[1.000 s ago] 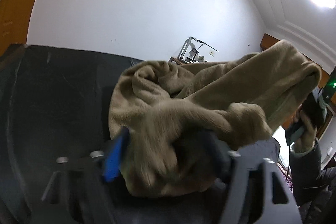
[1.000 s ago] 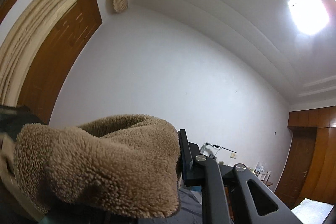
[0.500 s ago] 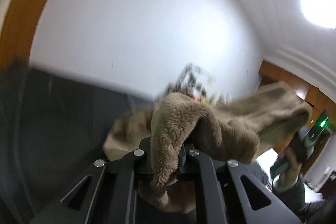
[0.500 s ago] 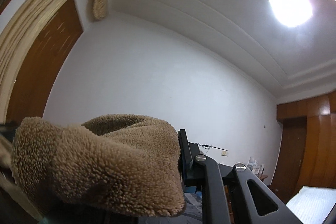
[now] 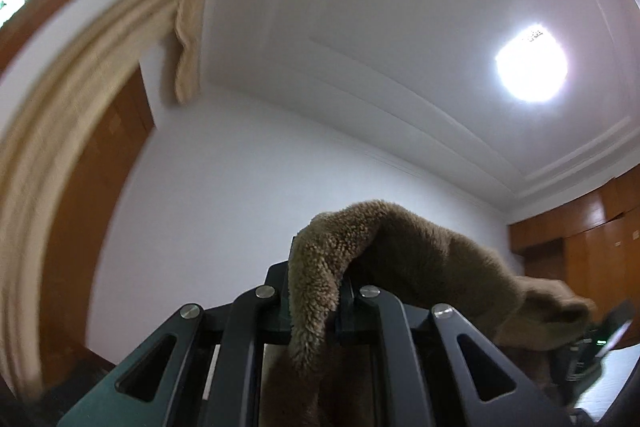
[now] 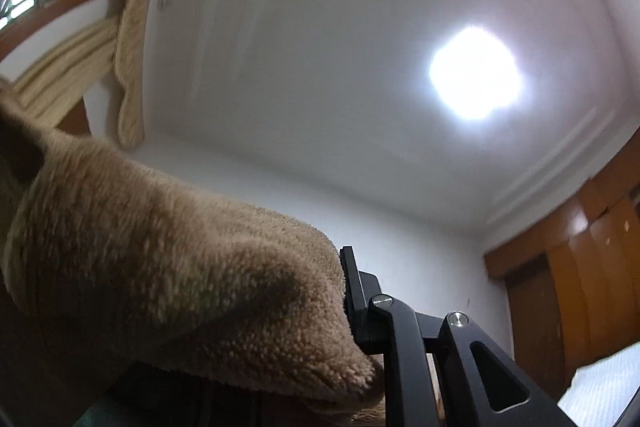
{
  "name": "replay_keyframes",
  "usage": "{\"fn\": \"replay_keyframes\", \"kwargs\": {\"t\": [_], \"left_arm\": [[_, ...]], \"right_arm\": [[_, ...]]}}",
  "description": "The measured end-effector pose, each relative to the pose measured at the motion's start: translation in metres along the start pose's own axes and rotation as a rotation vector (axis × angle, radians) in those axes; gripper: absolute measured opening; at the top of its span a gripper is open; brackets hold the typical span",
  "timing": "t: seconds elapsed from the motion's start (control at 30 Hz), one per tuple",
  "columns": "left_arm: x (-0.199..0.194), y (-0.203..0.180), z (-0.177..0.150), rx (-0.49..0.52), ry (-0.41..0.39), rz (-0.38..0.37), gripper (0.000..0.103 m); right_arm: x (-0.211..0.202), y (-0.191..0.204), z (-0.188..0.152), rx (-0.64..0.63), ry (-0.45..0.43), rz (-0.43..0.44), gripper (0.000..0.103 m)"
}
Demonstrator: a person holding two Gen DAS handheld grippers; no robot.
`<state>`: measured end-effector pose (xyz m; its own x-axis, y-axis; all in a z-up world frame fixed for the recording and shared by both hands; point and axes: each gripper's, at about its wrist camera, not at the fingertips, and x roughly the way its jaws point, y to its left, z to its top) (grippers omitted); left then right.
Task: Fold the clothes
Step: 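Hold the blanket up with the left gripper while the right gripper opens and releases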
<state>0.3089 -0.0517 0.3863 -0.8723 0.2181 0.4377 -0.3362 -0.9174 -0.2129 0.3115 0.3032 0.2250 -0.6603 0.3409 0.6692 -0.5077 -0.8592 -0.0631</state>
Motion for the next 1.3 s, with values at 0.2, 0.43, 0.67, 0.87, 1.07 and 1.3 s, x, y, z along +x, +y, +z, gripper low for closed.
{"fn": "replay_keyframes", "kwargs": {"t": [0.2, 0.43, 0.67, 0.87, 1.07, 1.3], "left_arm": [[0.005, 0.009, -0.012, 0.015, 0.073, 0.1, 0.015], [0.019, 0.019, -0.064, 0.062, 0.222, 0.226, 0.016], [0.033, 0.036, -0.09, 0.023, 0.272, 0.34, 0.015], [0.035, 0.02, -0.07, 0.062, 0.197, 0.368, 0.015], [0.03, -0.016, -0.043, 0.141, 0.134, 0.352, 0.015], [0.022, -0.029, -0.003, 0.123, 0.064, 0.361, 0.015]], "right_arm": [[-0.016, 0.01, 0.013, -0.046, 0.0, 0.034, 0.017], [-0.026, 0.054, -0.044, -0.149, 0.168, 0.116, 0.017], [-0.108, 0.085, -0.093, -0.156, 0.202, 0.288, 0.017], [-0.175, 0.116, -0.098, -0.19, 0.202, 0.661, 0.023], [-0.167, 0.119, -0.114, -0.066, 0.452, 1.087, 0.077], [-0.156, 0.085, -0.121, 0.107, 0.593, 1.325, 0.077]]}}
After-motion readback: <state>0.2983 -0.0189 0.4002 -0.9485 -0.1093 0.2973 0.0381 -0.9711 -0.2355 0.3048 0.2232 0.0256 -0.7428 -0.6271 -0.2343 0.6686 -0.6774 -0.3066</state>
